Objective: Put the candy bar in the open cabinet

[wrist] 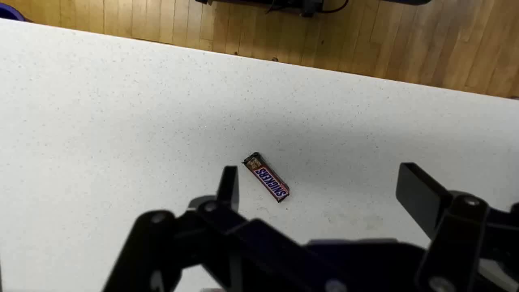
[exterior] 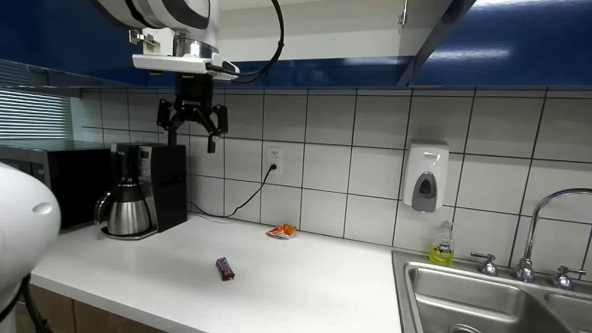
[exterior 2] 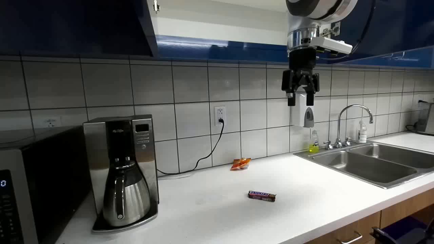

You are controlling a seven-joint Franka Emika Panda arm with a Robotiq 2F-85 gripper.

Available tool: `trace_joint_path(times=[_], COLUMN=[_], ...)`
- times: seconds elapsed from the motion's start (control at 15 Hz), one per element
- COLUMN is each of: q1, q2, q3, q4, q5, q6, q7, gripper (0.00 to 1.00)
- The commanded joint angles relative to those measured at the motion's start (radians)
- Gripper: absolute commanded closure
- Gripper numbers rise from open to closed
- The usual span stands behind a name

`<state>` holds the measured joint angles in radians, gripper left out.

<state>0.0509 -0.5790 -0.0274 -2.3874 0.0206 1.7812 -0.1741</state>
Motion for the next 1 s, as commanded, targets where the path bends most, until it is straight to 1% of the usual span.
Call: trace_joint_path(times=[0.0, 0.27, 0.47, 0.73, 0.93], q1=[-0.001, -0.001, -0.005, -0.011, -0.012], q2=[0.001, 0.001, 0.005, 0.034, 0.072], q3=[0.001, 0.001, 0.006, 0.011, 0.013], q4=[0.002, 0.002, -0.011, -0.046, -0.077], q5=[0.0, 0.0, -0.001, -0.007, -0.008], q6=[-0.002, -0.002, 0.025, 0.094, 0.171], q7=[0.0, 0.0, 0.017, 0.04, 0.051], gripper=[0.0, 0.0, 0.0, 0.0, 0.0])
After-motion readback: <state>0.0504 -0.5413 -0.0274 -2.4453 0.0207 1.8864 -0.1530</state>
